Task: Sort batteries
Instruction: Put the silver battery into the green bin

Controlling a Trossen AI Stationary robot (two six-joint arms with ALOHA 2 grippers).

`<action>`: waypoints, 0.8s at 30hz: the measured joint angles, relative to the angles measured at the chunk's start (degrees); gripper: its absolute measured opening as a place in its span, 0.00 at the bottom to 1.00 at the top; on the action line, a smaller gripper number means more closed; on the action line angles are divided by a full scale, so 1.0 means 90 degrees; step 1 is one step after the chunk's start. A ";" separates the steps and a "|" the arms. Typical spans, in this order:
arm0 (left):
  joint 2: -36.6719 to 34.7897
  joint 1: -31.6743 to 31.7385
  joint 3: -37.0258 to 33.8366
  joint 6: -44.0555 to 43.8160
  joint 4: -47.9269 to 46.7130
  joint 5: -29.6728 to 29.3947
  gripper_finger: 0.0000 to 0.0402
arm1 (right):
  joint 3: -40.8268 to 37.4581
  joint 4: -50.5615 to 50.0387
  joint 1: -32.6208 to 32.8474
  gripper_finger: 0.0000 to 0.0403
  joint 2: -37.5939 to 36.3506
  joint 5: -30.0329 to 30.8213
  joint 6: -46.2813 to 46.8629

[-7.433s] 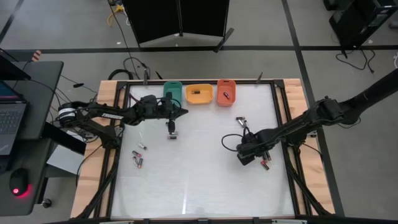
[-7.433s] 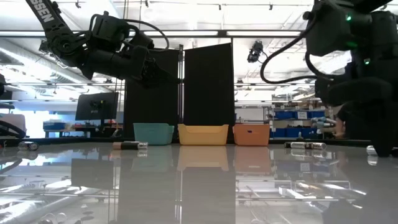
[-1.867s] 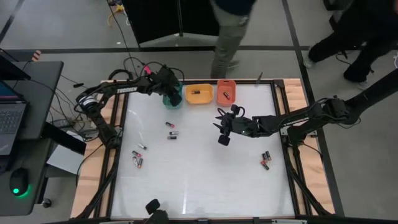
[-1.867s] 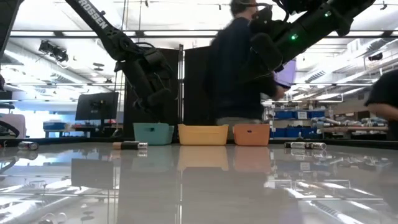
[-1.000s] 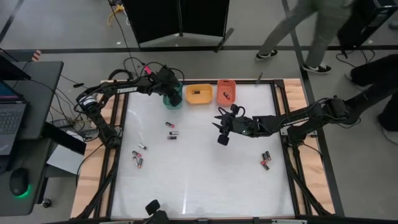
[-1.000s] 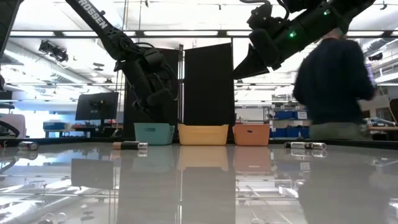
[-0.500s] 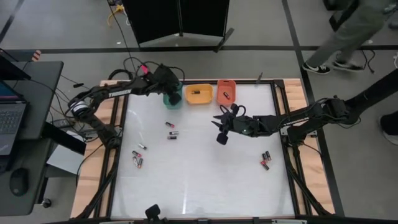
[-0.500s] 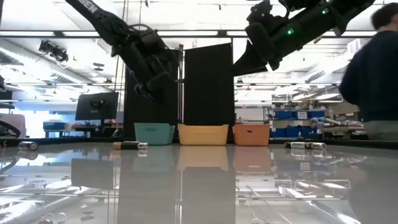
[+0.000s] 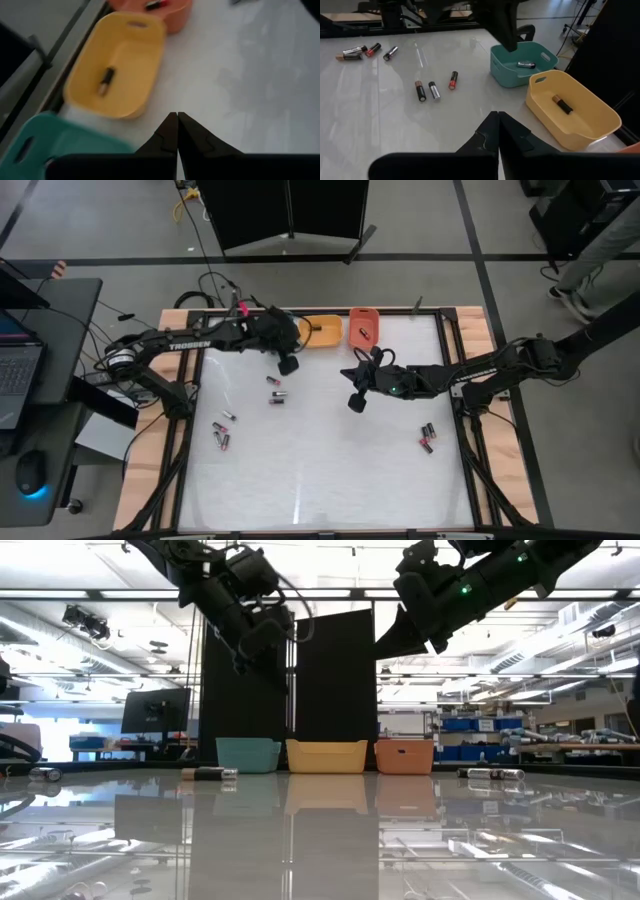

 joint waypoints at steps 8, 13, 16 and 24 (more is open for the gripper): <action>0.0000 -0.0481 -0.0002 -0.0206 0.0516 0.0002 0.03 | 0.0000 -0.0002 -0.0002 0.04 0.0000 0.0010 -0.0158; 0.0000 -0.0492 -0.0002 -0.0207 0.0487 -0.0001 0.03 | 0.0000 0.0024 -0.0002 0.08 0.0000 0.0010 -0.0175; 0.0000 -0.0492 -0.0002 -0.0208 0.0482 -0.0003 0.03 | 0.0002 0.0239 0.0005 0.08 0.0000 0.0010 -0.0184; 0.0000 -0.0492 -0.0002 -0.0208 0.0484 -0.0003 0.03 | 0.0002 0.0284 0.0005 0.07 0.0005 0.0010 -0.0183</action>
